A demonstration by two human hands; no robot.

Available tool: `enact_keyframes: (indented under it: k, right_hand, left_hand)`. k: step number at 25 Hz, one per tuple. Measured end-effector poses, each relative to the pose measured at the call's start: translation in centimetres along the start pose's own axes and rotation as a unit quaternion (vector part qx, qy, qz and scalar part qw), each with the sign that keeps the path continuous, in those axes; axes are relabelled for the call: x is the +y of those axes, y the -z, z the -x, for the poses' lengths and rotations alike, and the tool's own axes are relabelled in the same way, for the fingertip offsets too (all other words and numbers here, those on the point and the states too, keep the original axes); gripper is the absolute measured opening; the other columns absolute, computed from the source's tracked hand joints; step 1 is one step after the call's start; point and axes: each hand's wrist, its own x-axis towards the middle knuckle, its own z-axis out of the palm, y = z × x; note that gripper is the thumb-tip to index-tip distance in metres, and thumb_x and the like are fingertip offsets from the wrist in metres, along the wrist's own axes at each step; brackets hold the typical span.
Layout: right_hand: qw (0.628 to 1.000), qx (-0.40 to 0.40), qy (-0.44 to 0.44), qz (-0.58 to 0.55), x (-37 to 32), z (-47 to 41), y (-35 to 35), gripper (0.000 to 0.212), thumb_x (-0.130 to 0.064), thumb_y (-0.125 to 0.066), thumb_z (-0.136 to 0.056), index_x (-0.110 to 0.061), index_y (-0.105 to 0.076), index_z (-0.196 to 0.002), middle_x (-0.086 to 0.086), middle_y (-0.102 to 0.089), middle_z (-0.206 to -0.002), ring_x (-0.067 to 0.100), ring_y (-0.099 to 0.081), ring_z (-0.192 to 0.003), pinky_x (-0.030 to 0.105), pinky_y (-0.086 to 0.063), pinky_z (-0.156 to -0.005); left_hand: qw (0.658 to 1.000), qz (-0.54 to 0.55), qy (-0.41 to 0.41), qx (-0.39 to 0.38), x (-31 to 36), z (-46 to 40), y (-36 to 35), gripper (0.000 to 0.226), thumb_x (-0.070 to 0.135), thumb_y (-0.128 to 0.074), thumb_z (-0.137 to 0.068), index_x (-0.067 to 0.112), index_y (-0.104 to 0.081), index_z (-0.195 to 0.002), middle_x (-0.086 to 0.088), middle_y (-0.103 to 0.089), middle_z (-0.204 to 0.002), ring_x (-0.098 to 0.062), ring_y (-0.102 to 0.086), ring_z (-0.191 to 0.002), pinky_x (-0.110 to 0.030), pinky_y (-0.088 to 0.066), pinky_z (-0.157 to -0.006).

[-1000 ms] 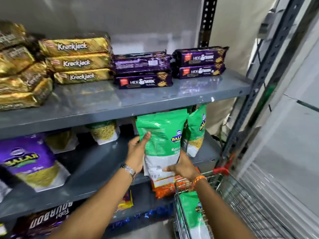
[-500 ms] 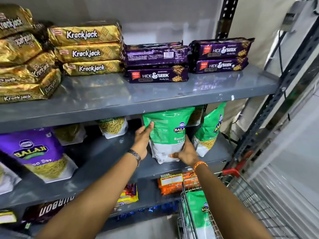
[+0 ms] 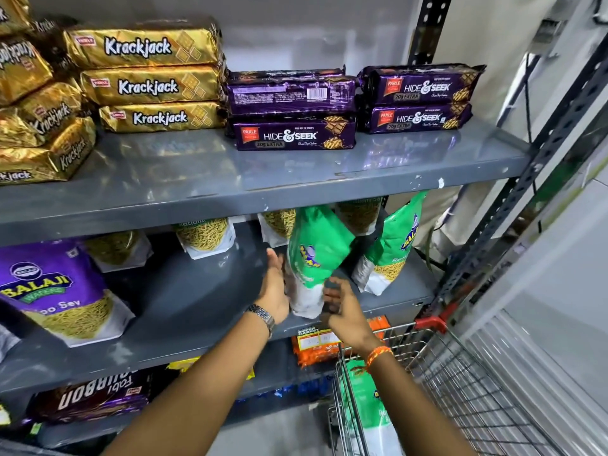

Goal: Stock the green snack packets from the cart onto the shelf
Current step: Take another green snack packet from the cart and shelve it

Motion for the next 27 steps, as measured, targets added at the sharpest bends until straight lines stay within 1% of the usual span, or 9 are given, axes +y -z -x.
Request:
enact_keyframes:
  k: [2, 5, 7, 10, 13, 15, 17, 23, 27]
  right_hand:
    - [1.0, 0.009, -0.014, -0.025, -0.3, -0.4, 0.6, 0.072, 0.029, -0.046, -0.083, -0.007, -0.036, -0.144, 0.013, -0.049, -0.126, 0.022, -0.054, -0.115, 0.011, -0.052, -0.08]
    - [1.0, -0.005, 0.0, -0.006, -1.0, -1.5, 1.2, 0.084, 0.029, -0.038, -0.081, -0.004, -0.02, -0.156, 0.01, -0.037, -0.153, 0.023, -0.034, -0.146, 0.031, -0.034, -0.118]
    - [0.999, -0.029, 0.03, 0.01, -0.9, -2.3, 0.9, 0.096, 0.017, -0.047, -0.076, -0.013, -0.012, -0.16, 0.004, -0.027, -0.164, 0.019, -0.026, -0.152, 0.043, -0.02, -0.128]
    - [0.996, -0.067, 0.063, -0.005, 1.5, -3.8, -0.6, 0.097, 0.017, -0.055, -0.078, -0.016, -0.013, -0.159, 0.002, -0.032, -0.163, 0.016, -0.033, -0.15, 0.044, -0.023, -0.127]
    - [0.996, -0.053, 0.065, -0.044, 0.6, -1.3, -2.1, 0.102, 0.019, -0.052, -0.073, -0.018, -0.012, -0.16, 0.006, -0.034, -0.163, 0.02, -0.035, -0.15, 0.048, -0.025, -0.126]
    - [0.994, -0.059, 0.061, -0.064, 1.5, -0.5, -3.4, 0.107, 0.022, -0.044, -0.067, -0.019, -0.011, -0.16, 0.007, -0.035, -0.162, 0.021, -0.036, -0.15, 0.046, -0.026, -0.126]
    - [0.996, -0.053, 0.054, -0.05, 1.2, 1.2, -4.4, 0.108, 0.021, -0.043, -0.065, -0.022, -0.012, -0.16, 0.004, -0.036, -0.162, 0.016, -0.035, -0.15, 0.046, -0.026, -0.126]
    - [0.995, 0.076, -0.01, -0.062, -2.0, -0.6, -0.8, 0.091, 0.027, -0.037, -0.079, -0.01, -0.012, -0.159, 0.008, -0.017, -0.167, 0.023, -0.018, -0.155, 0.043, -0.019, -0.128]
    - [1.0, 0.004, 0.005, -0.026, -3.0, -3.6, 0.8, 0.093, 0.026, -0.037, -0.083, -0.015, -0.006, -0.161, 0.01, -0.016, -0.168, 0.025, -0.017, -0.156, 0.047, -0.021, -0.127]
  left_hand:
    - [1.0, -0.017, -0.002, 0.003, 0.7, 0.3, 0.2, 0.072, 0.066, -0.019, -0.097, 0.023, -0.034, -0.153, 0.0, -0.044, -0.154, -0.021, -0.048, -0.137, -0.033, -0.039, -0.101]
    - [0.996, -0.071, -0.004, 0.046, -1.3, 1.9, 0.8, 0.072, 0.063, -0.02, -0.098, 0.019, -0.035, -0.153, 0.0, -0.037, -0.158, -0.018, -0.036, -0.145, -0.039, -0.024, -0.117]
    - [0.994, -0.08, -0.013, 0.07, -3.5, 3.1, 1.2, 0.073, 0.066, -0.02, -0.096, 0.021, -0.036, -0.153, 0.001, -0.037, -0.158, -0.016, -0.035, -0.145, -0.04, -0.021, -0.118]
    - [0.997, -0.042, -0.041, 0.048, -5.3, 4.0, 0.5, 0.065, 0.058, -0.014, -0.101, 0.023, -0.04, -0.149, 0.009, -0.051, -0.139, -0.007, -0.046, -0.118, -0.027, -0.026, -0.102]
    - [0.997, 0.006, -0.049, 0.052, -5.1, 2.2, 0.0, 0.059, 0.064, -0.018, -0.098, 0.03, -0.042, -0.14, 0.01, -0.051, -0.128, -0.007, -0.047, -0.118, -0.022, -0.027, -0.106]
    - [0.997, 0.033, -0.052, 0.047, -6.1, -1.3, 1.0, 0.103, 0.093, -0.033, -0.069, 0.02, -0.054, -0.139, 0.005, -0.056, -0.14, -0.015, -0.054, -0.128, -0.033, -0.031, -0.117]
    - [0.997, 0.047, -0.045, 0.031, -7.1, -6.1, 3.0, 0.118, 0.101, -0.036, -0.053, 0.02, -0.058, -0.136, -0.004, -0.059, -0.141, -0.023, -0.056, -0.129, -0.041, -0.034, -0.117]
    - [0.997, 0.053, -0.056, 0.027, -2.9, -1.1, 1.1, 0.069, 0.067, -0.014, -0.097, 0.027, -0.043, -0.145, 0.008, -0.046, -0.15, -0.013, -0.039, -0.143, -0.032, -0.021, -0.121]
    - [0.997, 0.014, -0.062, 0.044, -4.8, 0.8, 0.8, 0.071, 0.064, -0.009, -0.098, 0.027, -0.02, -0.158, 0.014, -0.024, -0.162, -0.008, -0.021, -0.151, -0.035, -0.007, -0.125]
